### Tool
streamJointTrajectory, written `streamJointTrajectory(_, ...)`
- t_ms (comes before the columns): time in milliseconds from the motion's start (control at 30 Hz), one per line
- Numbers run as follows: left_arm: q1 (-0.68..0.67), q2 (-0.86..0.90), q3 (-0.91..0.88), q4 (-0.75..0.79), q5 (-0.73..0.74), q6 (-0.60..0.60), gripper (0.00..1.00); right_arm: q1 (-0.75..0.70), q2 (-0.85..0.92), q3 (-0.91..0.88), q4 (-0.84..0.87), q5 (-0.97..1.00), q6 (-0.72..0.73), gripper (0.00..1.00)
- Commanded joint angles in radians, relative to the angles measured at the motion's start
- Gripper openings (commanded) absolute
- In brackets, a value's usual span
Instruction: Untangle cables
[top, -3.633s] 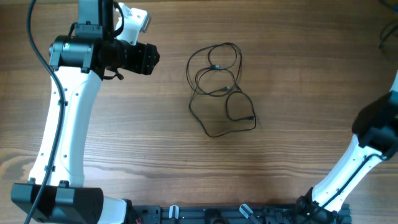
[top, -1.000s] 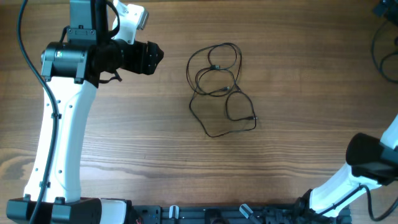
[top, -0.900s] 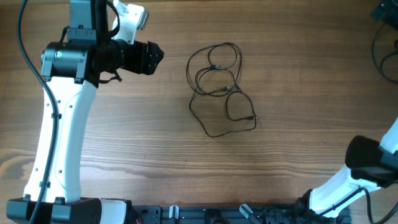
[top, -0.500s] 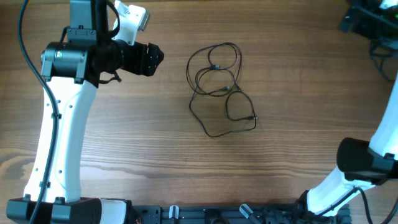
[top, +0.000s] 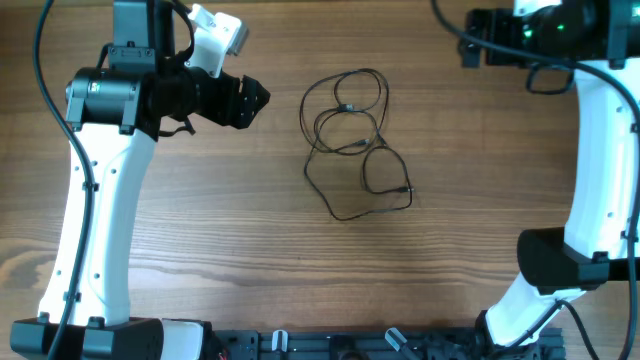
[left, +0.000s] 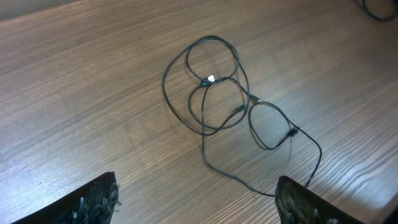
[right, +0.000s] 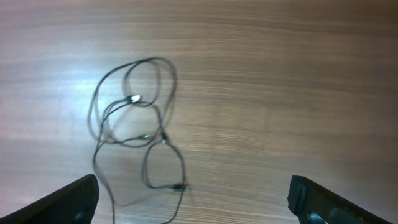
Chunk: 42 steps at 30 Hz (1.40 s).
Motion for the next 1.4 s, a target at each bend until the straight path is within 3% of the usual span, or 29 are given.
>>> streamJointTrajectory(0,-0.004,-0.019,0.012,-0.003,0.045,0.042,0.83,0.04,-0.024,0.005,0.0,-0.052,-0.041,1.0)
streamJointTrajectory(467,-0.004,-0.019,0.012,-0.003,0.044,0.047,0.84,0.059,-0.024,-0.143,0.012,-0.084,-0.057,1.0)
streamJointTrajectory(967,-0.004,-0.008,0.012,-0.011,0.094,0.124,0.84,0.059,-0.02,-0.39,0.242,-0.089,0.021,0.99)
streamJointTrajectory(1367,-0.005,0.185,0.012,0.024,0.194,0.151,0.83,0.059,-0.02,-0.406,0.273,-0.018,0.048,1.0)
